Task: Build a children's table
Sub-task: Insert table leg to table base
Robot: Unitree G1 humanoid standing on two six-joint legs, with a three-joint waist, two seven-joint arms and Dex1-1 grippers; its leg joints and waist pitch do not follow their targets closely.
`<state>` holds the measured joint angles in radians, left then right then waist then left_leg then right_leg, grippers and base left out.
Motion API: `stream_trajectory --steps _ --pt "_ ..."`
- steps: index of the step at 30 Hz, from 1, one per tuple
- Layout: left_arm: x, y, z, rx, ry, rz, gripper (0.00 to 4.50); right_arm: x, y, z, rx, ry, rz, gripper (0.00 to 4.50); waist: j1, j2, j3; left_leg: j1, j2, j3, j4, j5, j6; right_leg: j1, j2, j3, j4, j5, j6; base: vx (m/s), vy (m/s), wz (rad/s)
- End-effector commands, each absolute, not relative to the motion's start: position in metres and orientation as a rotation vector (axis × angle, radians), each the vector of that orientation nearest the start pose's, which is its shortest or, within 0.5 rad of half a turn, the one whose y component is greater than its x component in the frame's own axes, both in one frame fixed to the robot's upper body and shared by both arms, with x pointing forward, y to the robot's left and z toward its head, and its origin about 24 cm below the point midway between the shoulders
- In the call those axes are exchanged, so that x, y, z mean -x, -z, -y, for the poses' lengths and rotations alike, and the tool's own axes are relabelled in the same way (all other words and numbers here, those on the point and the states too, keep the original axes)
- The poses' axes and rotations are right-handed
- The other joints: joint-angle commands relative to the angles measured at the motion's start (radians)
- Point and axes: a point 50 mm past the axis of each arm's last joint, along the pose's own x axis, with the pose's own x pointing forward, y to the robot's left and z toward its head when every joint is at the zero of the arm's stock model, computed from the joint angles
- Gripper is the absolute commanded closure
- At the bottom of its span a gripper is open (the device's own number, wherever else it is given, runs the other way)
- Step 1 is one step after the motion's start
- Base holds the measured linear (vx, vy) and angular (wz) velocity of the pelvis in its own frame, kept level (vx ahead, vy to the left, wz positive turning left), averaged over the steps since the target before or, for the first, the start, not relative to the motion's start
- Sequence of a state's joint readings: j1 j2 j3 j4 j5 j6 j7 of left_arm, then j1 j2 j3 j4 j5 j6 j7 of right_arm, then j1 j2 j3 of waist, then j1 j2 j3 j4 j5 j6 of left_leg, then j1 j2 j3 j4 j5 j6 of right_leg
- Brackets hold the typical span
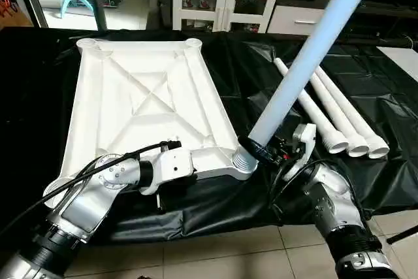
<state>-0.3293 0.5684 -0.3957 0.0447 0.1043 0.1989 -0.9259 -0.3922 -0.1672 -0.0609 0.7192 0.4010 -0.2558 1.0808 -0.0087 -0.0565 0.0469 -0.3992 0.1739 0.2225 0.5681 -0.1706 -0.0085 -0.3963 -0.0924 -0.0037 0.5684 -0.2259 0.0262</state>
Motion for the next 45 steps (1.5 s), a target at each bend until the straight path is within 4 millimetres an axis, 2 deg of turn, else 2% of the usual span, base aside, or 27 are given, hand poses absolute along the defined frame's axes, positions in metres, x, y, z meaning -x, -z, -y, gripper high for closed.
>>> stream_trajectory --steps 1,11,16,18,20,22,24,25,26,27,28,29,30,31,32,33,34,35,36,37,38,39,40,41,42,44,45 --pt "-0.268 -0.040 -0.150 -0.746 1.150 -0.471 4.50 -0.273 0.019 0.165 -0.304 -0.868 -0.188 2.64 -0.012 0.026 -0.007 0.057 0.066 -0.060 -0.112 -0.693 -0.133 -0.042 -0.033 0.022 -0.089 -0.448 -0.087 0.000 0.000 0.00" --pt "-0.267 -0.039 -0.150 -0.747 1.148 -0.475 4.50 -0.270 0.022 0.163 -0.244 -0.897 -0.214 2.64 -0.011 0.027 -0.009 0.057 0.067 -0.056 -0.115 -0.663 -0.132 -0.039 -0.033 0.022 -0.088 -0.403 -0.094 0.000 0.000 0.00" --pt "-0.268 -0.037 -0.149 -0.723 1.104 -0.479 4.50 -0.273 0.026 0.165 -0.210 -0.807 -0.232 2.64 -0.013 0.027 -0.005 0.056 0.067 -0.058 -0.117 -0.682 -0.139 -0.041 -0.033 0.021 -0.091 -0.432 -0.087 0.000 0.000 0.00" --pt "-0.269 -0.036 -0.149 -0.697 1.053 -0.483 4.50 -0.277 0.027 0.167 -0.198 -0.745 -0.239 2.64 -0.014 0.030 -0.004 0.060 0.065 -0.061 -0.116 -0.715 -0.143 -0.044 -0.034 0.019 -0.095 -0.479 -0.078 0.000 0.000 0.00" --pt "-0.271 -0.035 -0.147 -0.665 1.002 -0.486 4.50 -0.281 0.027 0.169 -0.172 -0.688 -0.241 2.64 -0.023 0.027 0.001 0.060 0.063 -0.068 -0.119 -0.770 -0.147 -0.046 -0.034 0.012 -0.102 -0.551 -0.063 0.000 0.000 0.00" --pt "-0.275 -0.037 -0.143 -0.614 0.929 -0.483 4.50 -0.287 0.025 0.171 -0.161 -0.598 -0.227 2.64 -0.032 0.031 0.004 0.060 0.061 -0.075 -0.123 -0.818 -0.152 -0.041 -0.031 -0.002 -0.105 -0.576 -0.059 0.000 0.000 0.00" --pt "-0.280 -0.039 -0.140 -0.579 0.863 -0.478 4.50 -0.293 0.023 0.173 -0.187 -0.497 -0.215 2.64 -0.039 0.037 0.003 0.060 0.060 -0.080 -0.133 -0.852 -0.154 -0.028 -0.026 -0.017 -0.102 -0.530 -0.065 -0.057 0.031 -0.18" --pt "-0.285 -0.042 -0.136 -0.541 0.790 -0.470 4.50 -0.297 0.023 0.174 -0.213 -0.414 -0.208 2.64 -0.044 0.041 0.006 0.054 0.060 -0.082 -0.149 -0.884 -0.157 -0.017 -0.016 -0.032 -0.096 -0.484 -0.070 -0.056 0.033 -0.20" --pt "-0.287 -0.043 -0.135 -0.527 0.766 -0.466 4.50 -0.298 0.023 0.174 -0.218 -0.390 -0.205 2.64 -0.042 0.045 0.010 0.050 0.063 -0.070 -0.169 -0.916 -0.152 -0.007 -0.004 -0.053 -0.087 -0.441 -0.080 -0.062 0.022 -0.17" --pt "-0.289 -0.044 -0.134 -0.512 0.744 -0.462 4.50 -0.299 0.023 0.174 -0.217 -0.374 -0.205 2.64 -0.030 0.055 0.013 0.035 0.070 -0.043 -0.206 -0.943 -0.146 0.018 0.013 -0.076 -0.044 -0.388 -0.100 -0.076 0.009 -0.04" --pt "-0.291 -0.045 -0.133 -0.494 0.718 -0.461 4.50 -0.300 0.023 0.173 -0.210 -0.358 -0.207 2.64 -0.016 0.058 0.012 0.014 0.078 -0.027 -0.234 -0.946 -0.144 0.049 0.017 -0.077 0.017 -0.323 -0.105 -0.076 0.009 -0.04" --pt "-0.293 -0.047 -0.132 -0.482 0.692 -0.458 4.50 -0.301 0.023 0.171 -0.200 -0.348 -0.209 2.64 0.009 0.060 0.023 -0.026 0.085 0.004 -0.285 -0.967 -0.151 0.077 0.031 -0.084 0.086 -0.290 -0.101 -0.110 -0.027 0.13" --pt "-0.293 -0.047 -0.131 -0.478 0.684 -0.458 4.50 -0.301 0.023 0.171 -0.197 -0.345 -0.209 2.64 0.050 0.042 0.010 -0.005 0.075 0.056 -0.276 -0.841 -0.154 0.063 0.016 -0.048 0.098 -0.294 -0.081 -0.035 -0.129 0.19" --pt "-0.298 -0.051 -0.129 -0.455 0.608 -0.455 4.50 -0.304 0.023 0.166 -0.175 -0.307 -0.213 2.64 0.025 -0.035 -0.007 0.147 0.035 0.007 0.017 -0.514 -0.103 -0.111 -0.095 0.022 -0.140 -0.825 -0.015 -0.035 -0.129 0.19" --pt "-0.298 -0.051 -0.129 -0.455 0.608 -0.455 4.50 -0.304 0.023 0.166 -0.175 -0.307 -0.213 2.64 0.007 -0.015 0.015 0.025 -0.019 -0.120 0.086 -0.124 -0.001 -0.008 -0.164 0.107 -0.155 -0.979 -0.059 0.044 -0.111 -0.09" --pt "-0.300 -0.053 -0.128 -0.438 0.570 -0.457 4.50 -0.307 0.023 0.164 -0.169 -0.282 -0.217 2.64 0.021 0.008 0.004 -0.028 -0.023 -0.148 0.068 -0.067 -0.014 0.074 -0.161 0.092 -0.109 -0.864 -0.085 0.045 0.019 -0.45" --pt "-0.305 -0.057 -0.126 -0.404 0.504 -0.460 4.50 -0.311 0.023 0.161 -0.143 -0.237 -0.238 2.64 0.024 0.021 0.010 -0.010 0.025 -0.125 -0.047 -0.090 -0.088 0.051 -0.070 0.020 -0.058 -0.544 -0.130 0.045 0.019 -0.45" --pt "-0.305 -0.058 -0.126 -0.401 0.498 -0.460 4.50 -0.312 0.023 0.160 -0.139 -0.233 -0.240 2.64 0.003 0.035 0.013 0.064 0.050 -0.100 -0.073 -0.277 -0.088 -0.011 -0.005 -0.003 -0.039 -0.246 -0.184 0.000 0.000 0.00" --pt "-0.307 -0.060 -0.123 -0.382 0.470 -0.464 4.50 -0.314 0.024 0.158 -0.102 -0.210 -0.268 2.64 -0.007 0.043 0.008 0.075 0.056 -0.090 -0.082 -0.397 -0.091 -0.013 0.002 -0.003 -0.038 -0.225 -0.207 -0.146 -0.015 0.38" --pt "-0.308 -0.061 -0.123 -0.377 0.462 -0.465 4.50 -0.315 0.024 0.157 -0.090 -0.203 -0.277 2.64 -0.023 0.055 0.017 0.080 0.055 -0.082 -0.091 -0.591 -0.105 -0.022 -0.004 -0.010 -0.057 -0.315 -0.213 -0.146 -0.015 0.38" --pt "-0.308 -0.062 -0.122 -0.371 0.453 -0.466 4.50 -0.315 0.025 0.156 -0.074 -0.196 -0.289 2.64 -0.038 0.047 0.019 0.070 0.045 -0.087 -0.088 -0.667 -0.101 -0.011 -0.013 -0.017 -0.071 -0.435 -0.171 -0.107 -0.003 0.08" --pt "-0.309 -0.063 -0.121 -0.371 0.442 -0.462 4.50 -0.316 0.024 0.156 -0.058 -0.182 -0.293 2.64 -0.038 0.047 0.019 0.070 0.045 -0.087 -0.088 -0.667 -0.101 -0.011 -0.013 -0.017 -0.071 -0.435 -0.171 0.000 0.000 0.00" --pt "-0.312 -0.066 -0.118 -0.369 0.400 -0.445 4.50 -0.319 0.023 0.158 0.001 -0.123 -0.296 2.64 -0.045 0.054 0.022 0.065 0.046 -0.102 -0.099 -0.715 -0.102 -0.003 -0.027 -0.028 -0.091 -0.526 -0.109 0.000 0.000 0.00" --pt "-0.313 -0.067 -0.118 -0.367 0.389 -0.440 4.50 -0.320 0.023 0.158 0.009 -0.109 -0.293 2.64 -0.050 0.047 0.019 0.063 0.043 -0.104 -0.101 -0.703 -0.099 0.003 -0.029 -0.033 -0.097 -0.507 -0.095 0.000 0.000 0.00" --pt "-0.316 -0.069 -0.115 -0.365 0.346 -0.425 4.50 -0.322 0.021 0.159 0.022 -0.046 -0.291 2.64 -0.049 0.051 0.019 0.065 0.044 -0.106 -0.104 -0.699 -0.098 0.003 -0.030 -0.034 -0.098 -0.493 -0.095 0.000 0.000 0.00" --pt "-0.318 -0.070 -0.113 -0.361 0.317 -0.426 4.50 -0.323 0.022 0.159 -0.019 0.006 -0.301 2.64 -0.058 0.044 0.015 0.066 0.043 -0.099 -0.105 -0.667 -0.077 0.005 -0.032 -0.034 -0.104 -0.426 -0.107 0.000 0.000 0.00" --pt "-0.318 -0.070 -0.112 -0.363 0.312 -0.432 4.50 -0.323 0.023 0.159 -0.031 0.031 -0.310 2.64 -0.054 0.038 0.012 0.054 0.042 -0.094 -0.104 -0.594 -0.059 0.012 -0.038 -0.025 -0.098 -0.384 -0.121 0.000 0.000 0.00"
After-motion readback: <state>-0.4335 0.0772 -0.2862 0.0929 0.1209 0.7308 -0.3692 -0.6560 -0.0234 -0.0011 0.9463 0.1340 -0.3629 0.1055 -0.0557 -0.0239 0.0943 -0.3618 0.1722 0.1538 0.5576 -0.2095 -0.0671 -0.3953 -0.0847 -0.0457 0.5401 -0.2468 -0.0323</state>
